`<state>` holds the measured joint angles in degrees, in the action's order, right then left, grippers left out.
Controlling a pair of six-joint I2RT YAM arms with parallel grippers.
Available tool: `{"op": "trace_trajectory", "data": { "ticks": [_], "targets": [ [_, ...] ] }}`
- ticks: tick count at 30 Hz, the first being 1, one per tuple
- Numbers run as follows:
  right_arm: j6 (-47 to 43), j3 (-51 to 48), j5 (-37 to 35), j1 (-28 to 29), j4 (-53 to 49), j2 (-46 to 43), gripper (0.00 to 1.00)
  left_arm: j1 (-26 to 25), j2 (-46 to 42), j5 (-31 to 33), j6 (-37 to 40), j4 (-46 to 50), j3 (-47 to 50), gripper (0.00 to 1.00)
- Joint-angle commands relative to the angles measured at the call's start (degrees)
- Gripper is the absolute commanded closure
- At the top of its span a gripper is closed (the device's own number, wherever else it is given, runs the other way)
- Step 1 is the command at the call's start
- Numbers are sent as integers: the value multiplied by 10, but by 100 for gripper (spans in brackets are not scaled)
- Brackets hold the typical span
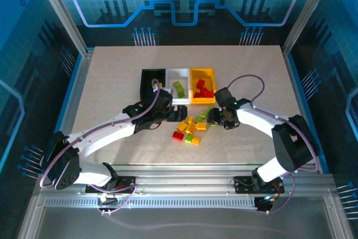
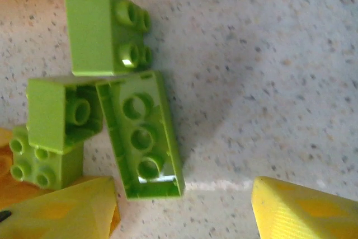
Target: Sort the legos into containers by color
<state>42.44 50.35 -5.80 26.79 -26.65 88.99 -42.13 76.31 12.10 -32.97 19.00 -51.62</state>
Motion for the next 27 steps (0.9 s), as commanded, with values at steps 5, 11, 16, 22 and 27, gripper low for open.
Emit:
{"op": "trace_trajectory", "data": {
  "ticks": [5, 11, 16, 22, 27],
  "targets": [
    [-12, 51, -40, 27, -12, 64, 35, 1, -66, 45, -38, 24, 55, 1],
    [-2, 82, -81, 39, -68, 104, 37, 4, -67, 52, -36, 33, 53, 1],
    [10, 72, -108, 33, -98, 109, 49, 9, -73, 56, -38, 39, 54, 1],
    [1, 38, -109, 18, -81, 66, 62, 19, -82, 59, -36, 47, 59, 1],
    [-31, 35, -95, 22, -74, -25, 67, 35, -102, 78, -39, 65, 69, 1]
  ]
}}
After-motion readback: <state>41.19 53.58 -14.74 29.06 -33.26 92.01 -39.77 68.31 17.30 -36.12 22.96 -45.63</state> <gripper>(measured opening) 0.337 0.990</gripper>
